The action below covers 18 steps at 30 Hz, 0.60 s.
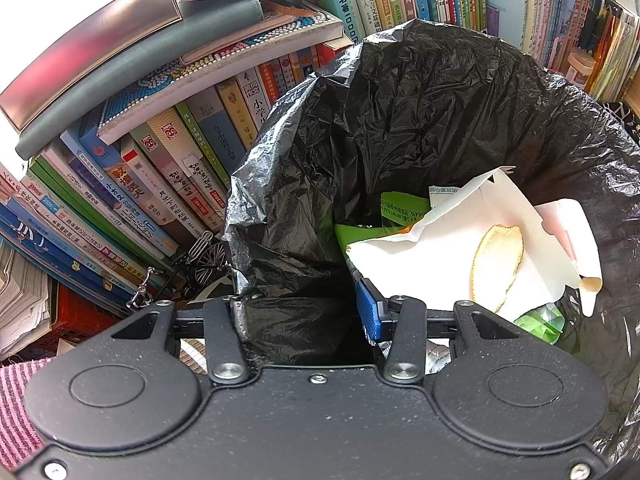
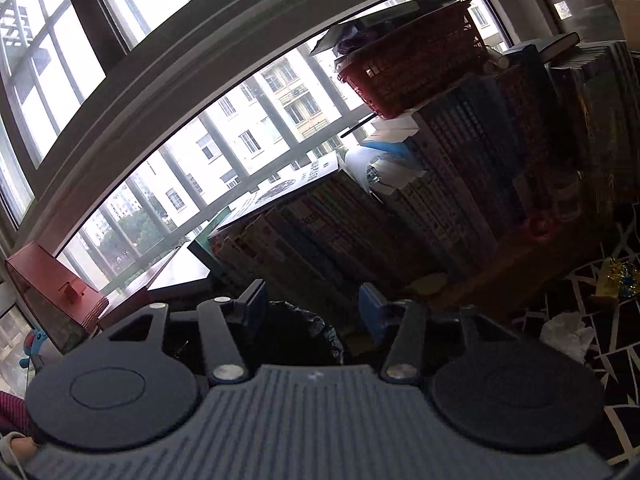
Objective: Collect trash
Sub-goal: 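Move the right gripper back to the gold foil wrapper on the cloth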
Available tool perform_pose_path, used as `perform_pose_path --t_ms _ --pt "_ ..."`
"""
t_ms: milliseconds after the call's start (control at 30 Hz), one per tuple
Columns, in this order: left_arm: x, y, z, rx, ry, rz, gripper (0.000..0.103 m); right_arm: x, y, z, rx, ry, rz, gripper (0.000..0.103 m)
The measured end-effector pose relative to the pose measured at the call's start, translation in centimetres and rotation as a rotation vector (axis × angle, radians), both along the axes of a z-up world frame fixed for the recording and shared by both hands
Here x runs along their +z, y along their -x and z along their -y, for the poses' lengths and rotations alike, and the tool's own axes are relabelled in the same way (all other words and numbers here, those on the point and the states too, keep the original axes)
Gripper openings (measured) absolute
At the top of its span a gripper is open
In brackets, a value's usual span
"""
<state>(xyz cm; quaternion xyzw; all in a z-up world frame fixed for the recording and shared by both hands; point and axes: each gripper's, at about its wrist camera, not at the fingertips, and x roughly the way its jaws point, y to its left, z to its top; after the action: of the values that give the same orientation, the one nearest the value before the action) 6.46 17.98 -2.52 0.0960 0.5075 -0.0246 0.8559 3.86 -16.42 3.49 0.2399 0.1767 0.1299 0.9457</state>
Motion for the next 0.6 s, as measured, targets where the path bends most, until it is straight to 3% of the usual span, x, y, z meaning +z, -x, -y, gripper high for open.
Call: perform_pose_path --t_ms 333,600 --pt "0.0 0.0 0.0 0.000 0.000 0.000 0.043 -3.6 -1.7 3.3 -0.181 0.009 -0.103 0.077" --pt "0.0 0.0 -0.1 0.000 0.000 0.000 0.043 -10.7 -4.5 5.7 -0.335 0.134 -0.319 0.078"
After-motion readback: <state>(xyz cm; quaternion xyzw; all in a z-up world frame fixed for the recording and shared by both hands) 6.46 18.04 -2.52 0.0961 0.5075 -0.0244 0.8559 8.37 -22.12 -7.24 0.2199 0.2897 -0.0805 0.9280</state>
